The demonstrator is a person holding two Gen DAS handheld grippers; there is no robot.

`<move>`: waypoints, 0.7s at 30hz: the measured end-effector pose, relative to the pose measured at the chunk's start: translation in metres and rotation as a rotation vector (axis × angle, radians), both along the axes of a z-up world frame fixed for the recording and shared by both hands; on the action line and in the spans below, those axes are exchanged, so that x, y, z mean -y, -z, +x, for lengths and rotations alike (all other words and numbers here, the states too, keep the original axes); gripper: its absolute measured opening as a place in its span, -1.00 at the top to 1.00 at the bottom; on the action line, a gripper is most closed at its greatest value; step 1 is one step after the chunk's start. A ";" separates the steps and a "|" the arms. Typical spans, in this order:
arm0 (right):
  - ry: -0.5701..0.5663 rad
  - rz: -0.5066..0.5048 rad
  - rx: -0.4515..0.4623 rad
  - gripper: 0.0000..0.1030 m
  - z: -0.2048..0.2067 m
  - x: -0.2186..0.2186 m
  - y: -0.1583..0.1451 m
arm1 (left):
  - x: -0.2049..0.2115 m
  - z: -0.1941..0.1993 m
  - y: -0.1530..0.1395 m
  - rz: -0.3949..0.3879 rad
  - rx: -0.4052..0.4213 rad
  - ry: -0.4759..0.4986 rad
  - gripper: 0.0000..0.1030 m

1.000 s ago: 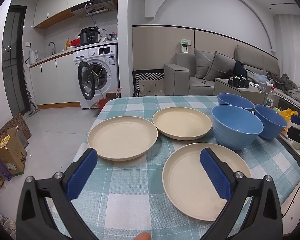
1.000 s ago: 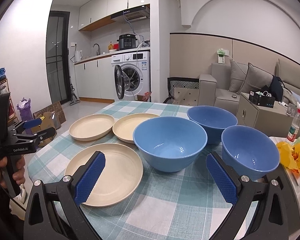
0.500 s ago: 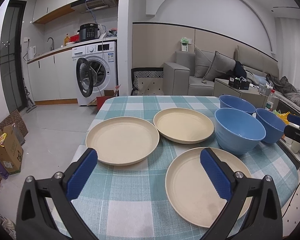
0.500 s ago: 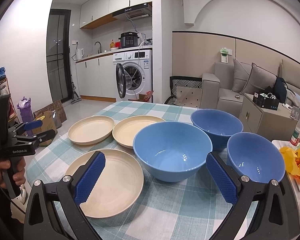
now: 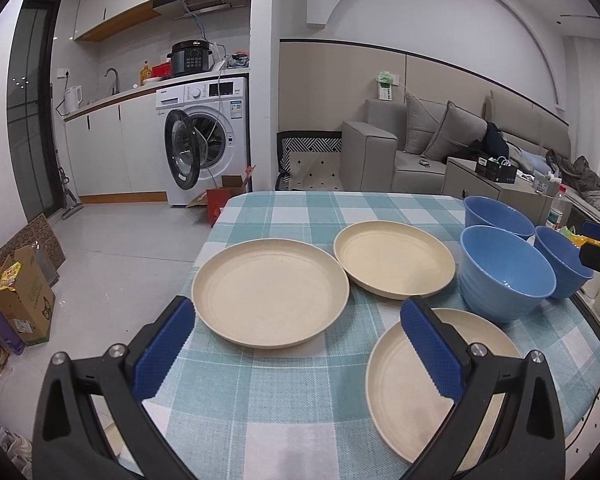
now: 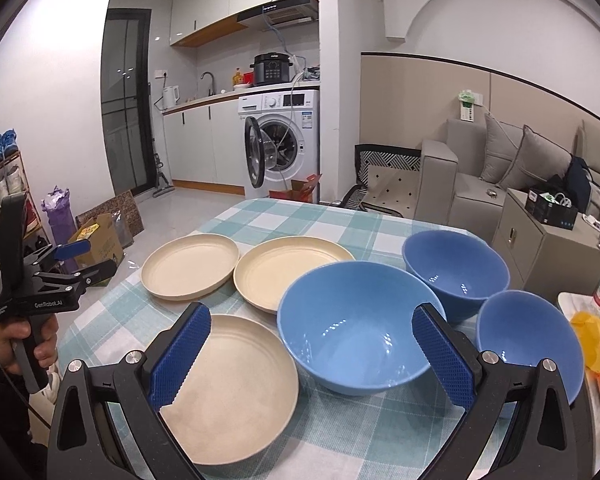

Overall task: Organize plates and bowls
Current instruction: 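Move both tools forward toward the cream plates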

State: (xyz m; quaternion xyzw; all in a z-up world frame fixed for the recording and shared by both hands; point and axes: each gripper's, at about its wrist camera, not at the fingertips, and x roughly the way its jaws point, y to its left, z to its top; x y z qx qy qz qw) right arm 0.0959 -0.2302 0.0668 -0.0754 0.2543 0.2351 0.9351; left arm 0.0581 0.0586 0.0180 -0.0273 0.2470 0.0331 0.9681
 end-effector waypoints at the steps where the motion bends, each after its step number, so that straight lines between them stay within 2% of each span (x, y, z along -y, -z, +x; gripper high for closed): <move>1: -0.010 0.000 -0.006 -0.99 0.003 -0.004 -0.001 | -0.002 0.002 -0.001 0.003 -0.003 -0.004 -1.00; 21: -0.119 -0.021 -0.049 -0.99 0.051 -0.064 -0.023 | -0.027 0.029 -0.003 0.012 -0.041 -0.043 -1.00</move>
